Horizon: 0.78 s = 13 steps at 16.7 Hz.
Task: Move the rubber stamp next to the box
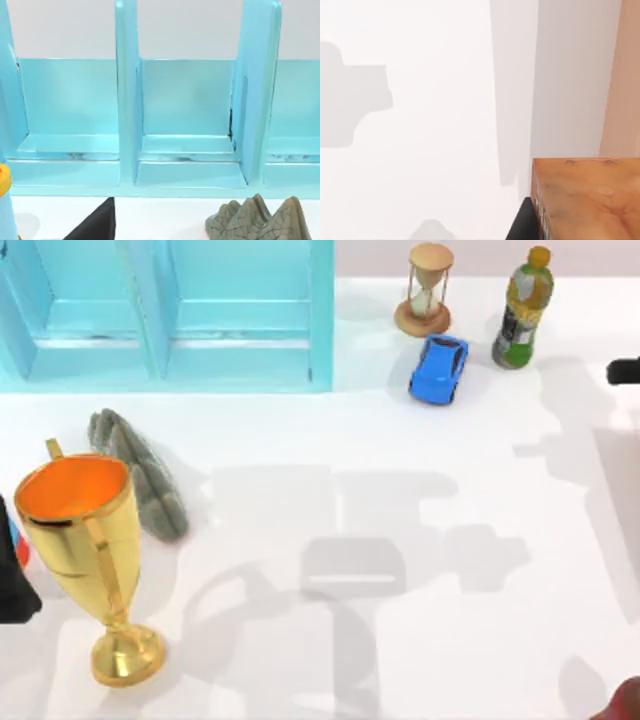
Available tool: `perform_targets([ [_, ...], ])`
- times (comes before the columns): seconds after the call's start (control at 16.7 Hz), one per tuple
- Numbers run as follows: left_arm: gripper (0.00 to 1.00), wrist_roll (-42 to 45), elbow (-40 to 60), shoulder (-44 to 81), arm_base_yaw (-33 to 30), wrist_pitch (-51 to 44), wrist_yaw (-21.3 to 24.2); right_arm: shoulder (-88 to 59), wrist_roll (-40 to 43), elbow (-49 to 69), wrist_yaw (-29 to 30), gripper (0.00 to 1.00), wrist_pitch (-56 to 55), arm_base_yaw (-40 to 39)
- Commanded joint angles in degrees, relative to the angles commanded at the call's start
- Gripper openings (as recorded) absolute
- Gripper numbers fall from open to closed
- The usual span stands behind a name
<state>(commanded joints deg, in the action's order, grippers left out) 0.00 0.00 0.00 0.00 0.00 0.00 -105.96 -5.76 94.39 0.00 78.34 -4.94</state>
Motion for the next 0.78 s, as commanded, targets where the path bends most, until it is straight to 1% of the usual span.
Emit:
perform_targets([
  [0.36, 1.00, 0.0, 0.0, 0.0, 0.0, 0.0, 0.0, -1.6, -0.8, -1.4, 1.2, 0.00, -1.7, 0.6],
  [0.6, 1.00, 0.0, 0.0, 0.0, 0.0, 0.0, 0.0, -2.9, -1.6, -5.7, 2.7, 0.00, -5.1, 0.3],
  [0.78, 1.00, 0.0, 0.0, 0.0, 0.0, 0.0, 0.0, -2.4, -1.0, -9.8, 2.0, 0.00, -9.8, -0.4],
])
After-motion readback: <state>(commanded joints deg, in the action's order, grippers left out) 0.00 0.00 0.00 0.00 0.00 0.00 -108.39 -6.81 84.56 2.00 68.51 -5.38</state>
